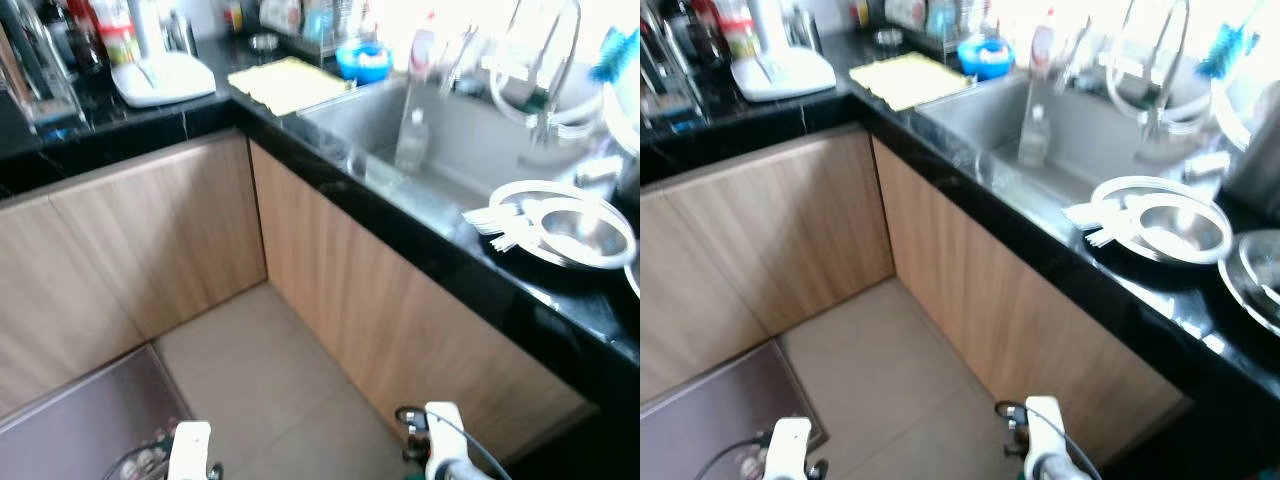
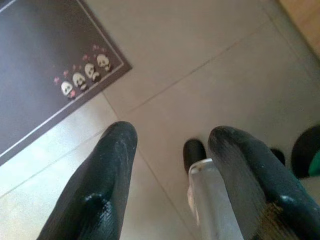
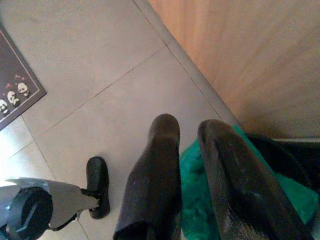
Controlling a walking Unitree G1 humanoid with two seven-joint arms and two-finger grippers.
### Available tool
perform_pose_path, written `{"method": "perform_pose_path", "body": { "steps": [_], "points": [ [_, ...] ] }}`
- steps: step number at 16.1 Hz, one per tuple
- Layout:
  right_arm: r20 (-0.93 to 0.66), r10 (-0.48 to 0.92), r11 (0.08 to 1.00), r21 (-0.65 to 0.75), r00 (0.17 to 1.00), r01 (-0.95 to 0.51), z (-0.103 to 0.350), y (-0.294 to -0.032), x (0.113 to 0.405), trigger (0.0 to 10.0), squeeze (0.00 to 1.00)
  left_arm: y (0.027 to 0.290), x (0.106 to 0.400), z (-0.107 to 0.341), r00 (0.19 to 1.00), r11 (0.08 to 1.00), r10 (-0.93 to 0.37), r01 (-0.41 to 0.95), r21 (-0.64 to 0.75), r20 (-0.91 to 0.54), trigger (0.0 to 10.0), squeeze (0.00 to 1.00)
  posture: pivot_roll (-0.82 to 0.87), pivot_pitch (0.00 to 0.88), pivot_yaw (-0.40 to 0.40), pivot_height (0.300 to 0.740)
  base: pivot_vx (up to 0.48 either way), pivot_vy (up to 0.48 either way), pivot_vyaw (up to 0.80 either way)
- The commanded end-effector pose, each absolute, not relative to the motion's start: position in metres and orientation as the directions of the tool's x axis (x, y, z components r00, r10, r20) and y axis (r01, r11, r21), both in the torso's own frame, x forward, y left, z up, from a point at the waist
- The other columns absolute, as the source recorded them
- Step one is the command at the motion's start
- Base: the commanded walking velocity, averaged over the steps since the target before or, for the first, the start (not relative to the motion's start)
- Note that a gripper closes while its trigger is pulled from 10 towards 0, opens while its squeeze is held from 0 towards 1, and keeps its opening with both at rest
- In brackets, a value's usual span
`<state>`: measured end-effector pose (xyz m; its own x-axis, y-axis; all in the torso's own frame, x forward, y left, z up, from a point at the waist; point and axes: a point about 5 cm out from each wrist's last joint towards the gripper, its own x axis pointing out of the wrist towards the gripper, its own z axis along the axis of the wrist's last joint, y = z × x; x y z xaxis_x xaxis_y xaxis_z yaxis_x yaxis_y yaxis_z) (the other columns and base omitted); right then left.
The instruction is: Kitchen organization
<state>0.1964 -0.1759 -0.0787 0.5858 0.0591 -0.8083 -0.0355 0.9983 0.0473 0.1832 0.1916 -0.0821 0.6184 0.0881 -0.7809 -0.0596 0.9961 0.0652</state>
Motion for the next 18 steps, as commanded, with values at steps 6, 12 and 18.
{"method": "perform_pose_path", "body": {
  "steps": [6,12,18],
  "points": [
    [-0.799,0.051,0.999,0.050,0.599,-0.018,-0.0773,-0.1763,0.1989,10.0,0.00,0.1957,0.1827,-0.0819,0.614,0.994,0.100,-0.089,0.057,-0.783,10.0,0.00,-0.08,0.000,0.003,0.740,0.000,0.240,0.00],
    [-0.806,0.051,0.998,0.064,0.590,0.001,-0.0787,-0.1762,0.1963,10.0,0.00,0.1957,0.1829,-0.0819,0.613,0.995,0.095,-0.084,0.055,-0.785,10.0,0.00,-0.09,0.000,0.011,0.740,0.000,0.480,-0.11],
    [-0.810,0.050,0.998,0.060,0.584,-0.003,-0.0795,-0.1744,0.1954,10.0,0.00,0.1960,0.1860,-0.0798,0.632,0.996,0.084,-0.060,0.059,-0.770,10.0,0.00,-0.09,0.000,0.016,0.740,0.000,0.080,-0.65]
  ]
}}
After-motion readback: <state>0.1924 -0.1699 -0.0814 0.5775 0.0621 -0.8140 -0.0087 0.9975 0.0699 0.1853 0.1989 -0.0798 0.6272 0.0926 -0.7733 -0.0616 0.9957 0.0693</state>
